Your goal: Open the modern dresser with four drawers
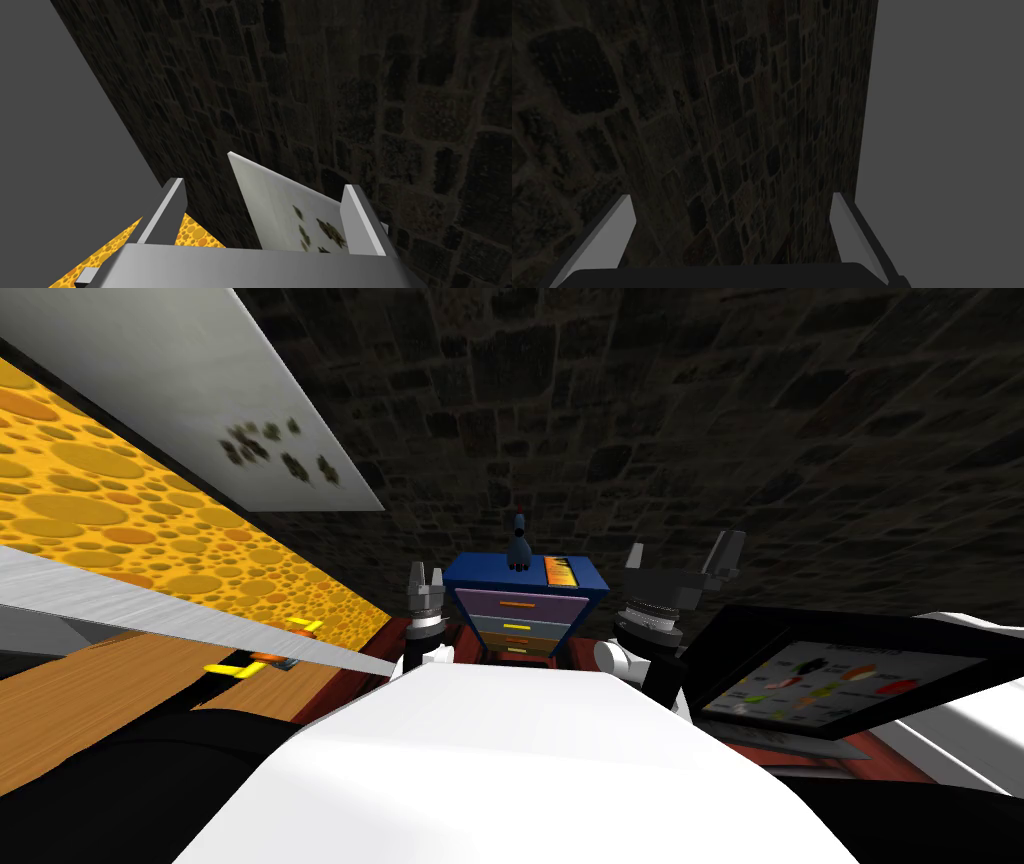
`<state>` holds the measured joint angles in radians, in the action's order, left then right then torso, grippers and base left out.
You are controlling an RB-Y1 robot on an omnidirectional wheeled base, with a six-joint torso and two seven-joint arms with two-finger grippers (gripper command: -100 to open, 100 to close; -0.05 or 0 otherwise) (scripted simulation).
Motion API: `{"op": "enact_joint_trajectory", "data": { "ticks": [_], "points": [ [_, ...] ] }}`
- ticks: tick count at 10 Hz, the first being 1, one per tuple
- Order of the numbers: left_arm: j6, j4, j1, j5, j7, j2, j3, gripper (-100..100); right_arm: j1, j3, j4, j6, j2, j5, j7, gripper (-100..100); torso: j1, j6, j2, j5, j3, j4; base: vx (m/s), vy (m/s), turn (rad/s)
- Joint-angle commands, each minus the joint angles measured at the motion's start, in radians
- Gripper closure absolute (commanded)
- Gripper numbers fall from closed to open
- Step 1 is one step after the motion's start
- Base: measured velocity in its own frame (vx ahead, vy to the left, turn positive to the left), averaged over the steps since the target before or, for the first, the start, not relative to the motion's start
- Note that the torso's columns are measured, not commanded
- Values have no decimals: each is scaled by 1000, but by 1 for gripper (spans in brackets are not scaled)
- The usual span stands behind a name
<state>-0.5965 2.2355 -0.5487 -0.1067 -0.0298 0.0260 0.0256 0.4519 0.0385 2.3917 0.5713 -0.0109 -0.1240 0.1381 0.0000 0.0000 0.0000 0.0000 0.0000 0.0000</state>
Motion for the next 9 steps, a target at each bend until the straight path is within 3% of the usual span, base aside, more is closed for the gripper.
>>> {"op": "enact_joint_trajectory", "data": {
  "ticks": [1, 9],
  "points": [
    [0, 0, 0, 0, 0, 0, 0, 0, 0, 0, 0, 0, 0, 0, 0, 0, 0, 0, 40, 0, -82, 41, 0, 0, 0],
    [0, 0, 0, 0, 0, 0, 0, 0, 0, 0, 0, 0, 0, 0, 0, 0, 0, 0, 618, 0, -1234, 617, 0, 0, 0]
  ]
}}
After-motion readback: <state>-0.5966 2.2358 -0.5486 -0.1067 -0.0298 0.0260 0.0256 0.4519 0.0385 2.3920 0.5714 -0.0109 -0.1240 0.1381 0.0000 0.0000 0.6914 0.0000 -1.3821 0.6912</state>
